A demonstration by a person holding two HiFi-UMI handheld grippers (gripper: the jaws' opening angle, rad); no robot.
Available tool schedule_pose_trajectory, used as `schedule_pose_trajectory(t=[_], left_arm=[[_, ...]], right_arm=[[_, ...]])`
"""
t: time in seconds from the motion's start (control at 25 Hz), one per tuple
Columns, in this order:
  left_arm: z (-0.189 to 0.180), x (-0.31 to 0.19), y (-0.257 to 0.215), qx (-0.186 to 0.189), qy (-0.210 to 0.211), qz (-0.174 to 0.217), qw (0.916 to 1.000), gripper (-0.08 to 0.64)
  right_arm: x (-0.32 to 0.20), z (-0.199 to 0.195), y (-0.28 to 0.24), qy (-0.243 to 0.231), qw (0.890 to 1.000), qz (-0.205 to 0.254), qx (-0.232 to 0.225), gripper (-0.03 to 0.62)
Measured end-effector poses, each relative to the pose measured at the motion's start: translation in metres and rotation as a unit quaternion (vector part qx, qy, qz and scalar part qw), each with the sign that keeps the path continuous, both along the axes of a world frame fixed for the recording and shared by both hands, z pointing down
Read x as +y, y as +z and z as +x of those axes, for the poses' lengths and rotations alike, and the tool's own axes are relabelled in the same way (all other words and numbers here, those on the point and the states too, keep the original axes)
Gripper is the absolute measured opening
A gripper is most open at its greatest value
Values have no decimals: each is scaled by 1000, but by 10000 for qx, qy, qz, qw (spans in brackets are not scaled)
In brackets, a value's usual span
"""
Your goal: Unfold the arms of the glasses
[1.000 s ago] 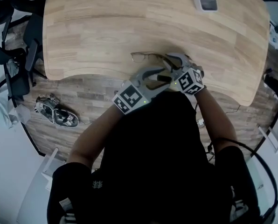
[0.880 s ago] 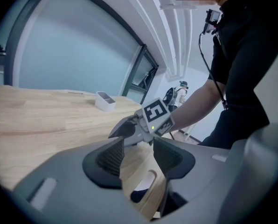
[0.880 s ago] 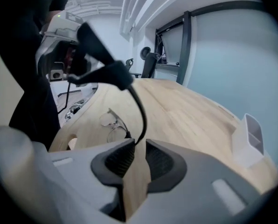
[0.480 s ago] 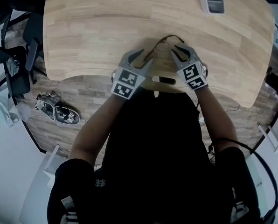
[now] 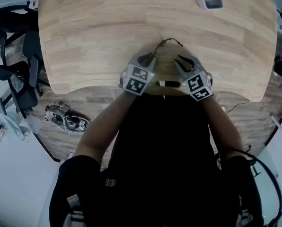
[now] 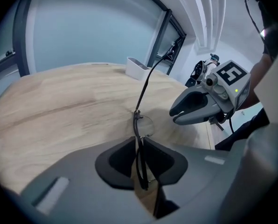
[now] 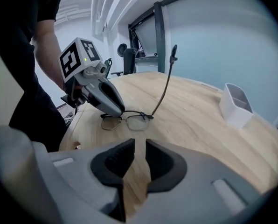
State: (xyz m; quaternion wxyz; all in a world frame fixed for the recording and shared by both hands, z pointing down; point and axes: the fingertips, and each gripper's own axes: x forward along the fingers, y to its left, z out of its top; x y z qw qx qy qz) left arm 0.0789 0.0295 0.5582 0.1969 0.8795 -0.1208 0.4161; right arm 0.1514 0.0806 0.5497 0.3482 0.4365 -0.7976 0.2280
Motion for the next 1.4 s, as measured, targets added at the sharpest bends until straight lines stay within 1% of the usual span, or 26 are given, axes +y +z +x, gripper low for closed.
schedule_pose_trajectory(t=[0.08, 0.24, 0.32, 0.4, 0.44, 0.48, 0.52, 0.64, 0.76, 0.88, 1.04, 1.24, 1.4], left_arm=[[1, -2, 1, 29, 96, -6, 9999, 39], [5, -1, -2, 116, 236, 4, 9997, 30], [5, 0, -7, 207, 261, 43, 9994, 29], [3, 1, -14, 340, 282, 111, 9990, 29], [2, 1, -17, 409, 297, 142, 9986, 29], [1, 2, -21, 475, 313, 168, 9982, 29], [0, 2, -24, 536, 328, 191, 9978, 29], [-4, 5, -32, 686, 368, 245, 9967, 29], [-7, 9, -37, 805, 422, 288, 9954, 29], [-8, 14, -41, 924, 495, 308, 9940, 29], [-13, 16, -41, 931, 515, 284, 9939, 29], [-19, 16, -46, 950, 511, 400, 9934, 31], [-27, 18, -56, 1002, 443, 523, 9926, 50]], right_arm=[[-6, -2, -6, 15, 10000, 75, -45, 64], [-14, -6, -17, 91, 9995, 185, -240, 64], [-19, -10, -22, 226, 9981, 219, -537, 64], [-25, -13, -27, 424, 9944, 169, -952, 64], [-28, -15, -28, 537, 9916, 119, -1175, 95], [-31, -16, -30, 650, 9883, 63, -1382, 151], [-33, -17, -30, 753, 9849, 6, -1556, 180], [-38, -19, -30, 922, 9775, -142, -1892, 210], [-41, -28, -36, 888, 9721, -133, -2167, 210], [-45, -40, -44, 726, 9695, -34, -2340, 210], [-50, -53, -61, 574, 9664, 170, -2501, 210], [-47, -65, -77, 449, 9657, 271, -2542, 210], [-44, -72, -86, 344, 9665, 294, -2528, 210]])
